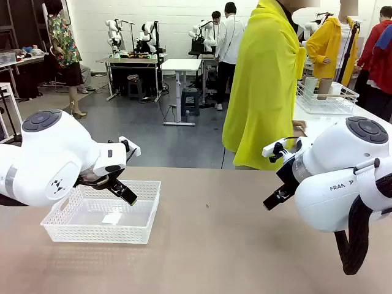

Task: Clean and organize the cups into the basket.
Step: Pick up the Organizing basket and move it to the center of the table, then pick up the Reusable plastic cup from the right side of the table and place it inside the Organizing basket.

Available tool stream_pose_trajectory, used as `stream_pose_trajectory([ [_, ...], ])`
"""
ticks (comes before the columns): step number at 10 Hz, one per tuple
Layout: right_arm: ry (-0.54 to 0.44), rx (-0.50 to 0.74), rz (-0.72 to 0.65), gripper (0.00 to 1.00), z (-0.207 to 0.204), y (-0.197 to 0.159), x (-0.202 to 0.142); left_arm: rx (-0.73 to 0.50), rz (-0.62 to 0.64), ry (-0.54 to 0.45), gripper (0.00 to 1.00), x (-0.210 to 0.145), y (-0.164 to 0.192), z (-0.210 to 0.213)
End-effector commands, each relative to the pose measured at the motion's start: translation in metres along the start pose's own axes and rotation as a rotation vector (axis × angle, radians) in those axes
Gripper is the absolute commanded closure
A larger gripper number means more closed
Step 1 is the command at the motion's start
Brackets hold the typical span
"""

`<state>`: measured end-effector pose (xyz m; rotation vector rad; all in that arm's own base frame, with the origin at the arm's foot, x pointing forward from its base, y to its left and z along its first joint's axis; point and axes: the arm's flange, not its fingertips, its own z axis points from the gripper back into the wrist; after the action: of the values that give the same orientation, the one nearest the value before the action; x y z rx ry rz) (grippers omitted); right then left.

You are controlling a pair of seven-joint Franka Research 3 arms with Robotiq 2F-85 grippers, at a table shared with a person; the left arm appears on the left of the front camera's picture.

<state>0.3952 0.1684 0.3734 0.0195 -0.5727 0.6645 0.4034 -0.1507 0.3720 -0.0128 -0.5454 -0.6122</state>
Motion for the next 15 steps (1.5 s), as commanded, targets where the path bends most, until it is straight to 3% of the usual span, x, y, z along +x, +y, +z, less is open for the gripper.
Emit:
stream_pose_trajectory([
  [1, 0.000, 0.000, 0.000, 0.00, 0.0000, 0.0000, 0.0000, 0.000, 0.000, 0.000, 0.00, 0.0000, -0.0001, 0.0000],
  [15, 0.000, 0.000, 0.000, 0.00, 0.0000, 0.0000, 0.0000, 0.000, 0.000, 0.000, 0.00, 0.0000, -0.0001, 0.0000],
])
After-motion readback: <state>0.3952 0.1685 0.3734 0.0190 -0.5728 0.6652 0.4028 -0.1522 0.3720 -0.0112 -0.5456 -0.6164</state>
